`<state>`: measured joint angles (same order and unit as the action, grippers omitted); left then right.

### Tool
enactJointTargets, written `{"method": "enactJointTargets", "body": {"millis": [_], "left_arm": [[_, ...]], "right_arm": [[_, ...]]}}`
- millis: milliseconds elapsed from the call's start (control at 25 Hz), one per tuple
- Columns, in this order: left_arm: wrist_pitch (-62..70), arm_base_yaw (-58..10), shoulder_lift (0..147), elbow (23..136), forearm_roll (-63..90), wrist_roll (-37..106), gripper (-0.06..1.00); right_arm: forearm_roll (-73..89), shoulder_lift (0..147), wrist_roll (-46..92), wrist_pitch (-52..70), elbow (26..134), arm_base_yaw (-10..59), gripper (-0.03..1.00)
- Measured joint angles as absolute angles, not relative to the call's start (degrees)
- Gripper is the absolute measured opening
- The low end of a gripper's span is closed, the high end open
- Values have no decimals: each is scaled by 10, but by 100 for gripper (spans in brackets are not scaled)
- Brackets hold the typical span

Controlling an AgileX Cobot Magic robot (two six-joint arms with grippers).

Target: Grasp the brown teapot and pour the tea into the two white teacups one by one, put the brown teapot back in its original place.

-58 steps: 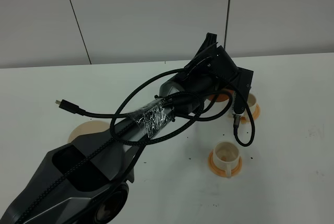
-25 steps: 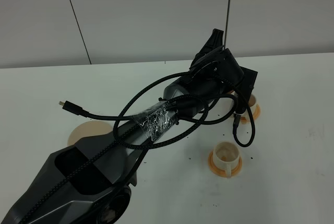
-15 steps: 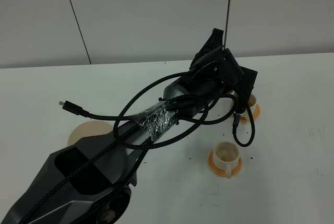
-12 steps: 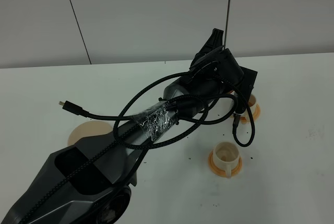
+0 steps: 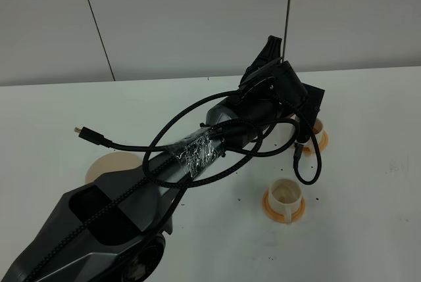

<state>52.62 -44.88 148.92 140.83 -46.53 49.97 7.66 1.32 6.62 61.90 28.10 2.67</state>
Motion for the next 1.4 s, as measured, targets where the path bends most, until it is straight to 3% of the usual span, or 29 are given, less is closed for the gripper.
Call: {"method": "enactJointTargets", "body": {"millis": [1400], "left_arm": [[526,-449,1489,1408,-476,500,16]], "right_arm": [[77,13,66,619,281,27,24]]}}
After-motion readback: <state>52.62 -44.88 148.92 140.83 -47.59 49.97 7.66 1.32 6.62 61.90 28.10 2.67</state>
